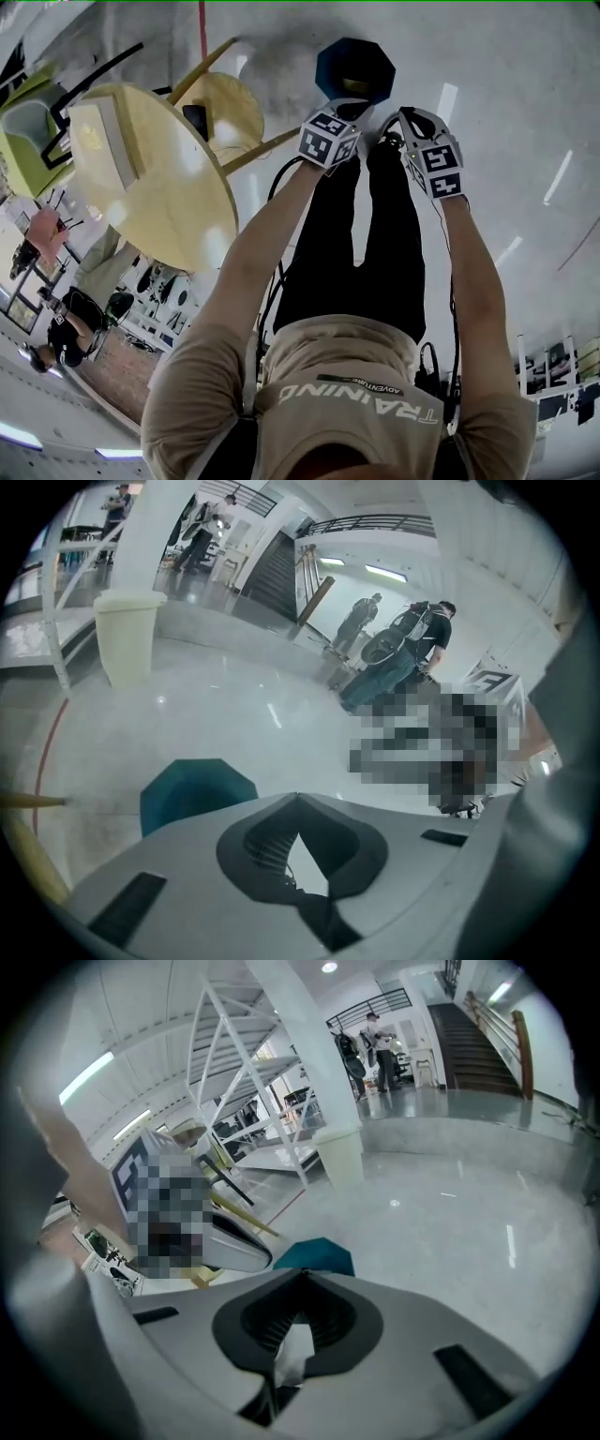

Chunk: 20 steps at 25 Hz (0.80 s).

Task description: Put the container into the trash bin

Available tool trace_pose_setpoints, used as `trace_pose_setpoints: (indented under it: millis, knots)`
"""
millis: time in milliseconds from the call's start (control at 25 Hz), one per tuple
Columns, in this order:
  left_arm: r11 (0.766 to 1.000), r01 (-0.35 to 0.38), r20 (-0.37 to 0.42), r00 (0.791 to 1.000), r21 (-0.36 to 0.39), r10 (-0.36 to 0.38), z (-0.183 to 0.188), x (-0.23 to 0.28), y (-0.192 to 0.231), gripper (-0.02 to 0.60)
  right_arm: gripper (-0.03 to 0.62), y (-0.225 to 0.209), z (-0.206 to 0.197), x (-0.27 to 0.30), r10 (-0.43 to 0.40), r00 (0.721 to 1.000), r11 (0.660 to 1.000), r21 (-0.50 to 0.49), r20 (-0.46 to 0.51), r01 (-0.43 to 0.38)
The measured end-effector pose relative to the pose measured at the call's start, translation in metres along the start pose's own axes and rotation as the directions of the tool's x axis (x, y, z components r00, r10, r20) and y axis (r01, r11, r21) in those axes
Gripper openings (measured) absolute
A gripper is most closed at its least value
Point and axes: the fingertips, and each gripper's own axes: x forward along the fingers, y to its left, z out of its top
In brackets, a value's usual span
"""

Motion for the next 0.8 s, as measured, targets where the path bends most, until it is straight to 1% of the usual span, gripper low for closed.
trace_pose_setpoints:
  millis: [120,320,520,640,800]
  knots:
    - [1.000,-0.004,0.059,0.998,0.016,0.003,0.026,-0.037,-0.024,0.003,-0.002,0.013,0.028,-0.032,-0.022,0.999,1.000,-0.006,0.040,0.022]
    - [0.999,-0.009,0.124,0.992,0.041,0.003,0.060,-0.103,-0.075,0.003,-0.002,0.048,0.066,-0.091,-0.032,0.996,0.999,-0.008,0.081,0.032]
    - [0.998,-0.032,0.209,0.978,0.058,0.019,0.105,-0.163,-0.110,0.003,-0.002,0.071,0.111,-0.145,-0.054,0.992,0.997,-0.047,0.117,0.060]
    - [0.996,-0.051,0.249,0.968,0.076,0.031,0.123,-0.199,-0.129,0.003,-0.002,0.085,0.136,-0.177,-0.065,0.988,0.995,-0.060,0.143,0.075]
    - [0.992,-0.065,0.300,0.953,0.104,0.031,0.142,-0.243,-0.150,0.003,-0.002,0.104,0.166,-0.213,-0.092,0.979,0.994,-0.046,0.184,0.102]
